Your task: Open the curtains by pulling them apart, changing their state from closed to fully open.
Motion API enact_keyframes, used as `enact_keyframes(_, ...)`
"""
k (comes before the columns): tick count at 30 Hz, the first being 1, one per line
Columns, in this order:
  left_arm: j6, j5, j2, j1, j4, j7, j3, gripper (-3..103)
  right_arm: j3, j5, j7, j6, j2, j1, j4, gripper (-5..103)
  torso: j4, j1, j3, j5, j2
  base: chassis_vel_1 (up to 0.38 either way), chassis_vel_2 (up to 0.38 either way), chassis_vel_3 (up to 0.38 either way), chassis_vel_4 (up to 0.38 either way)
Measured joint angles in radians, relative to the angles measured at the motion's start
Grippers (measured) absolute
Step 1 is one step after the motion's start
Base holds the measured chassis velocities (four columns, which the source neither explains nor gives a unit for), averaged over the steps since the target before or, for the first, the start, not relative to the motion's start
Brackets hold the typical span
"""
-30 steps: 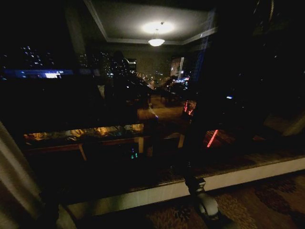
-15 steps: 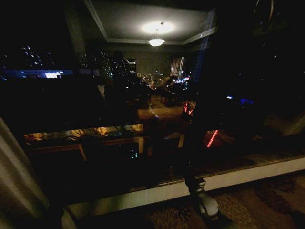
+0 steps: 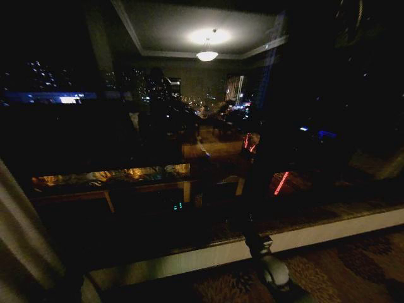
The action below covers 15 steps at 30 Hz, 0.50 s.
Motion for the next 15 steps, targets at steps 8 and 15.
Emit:
enact_keyframes(8, -0.001, 0.0, 0.001, 0.0, 0.001, -0.001, 0.0, 100, 0.0, 0.0, 0.0, 0.0, 0.0, 0.0, 0.0, 100, 0.0, 0.0, 0.0, -0.0002, 0.0, -0.045, -0.039, 0.043, 0.048)
enact_keyframes(15, -0.001, 0.0, 0.001, 0.0, 0.001, -0.001, 0.0, 100, 0.0, 0.0, 0.0, 0.0, 0.0, 0.0, 0.0, 100, -0.0001, 0.0, 0.0, -0.0001, 0.0, -0.177, -0.182, 0.17, 0.174)
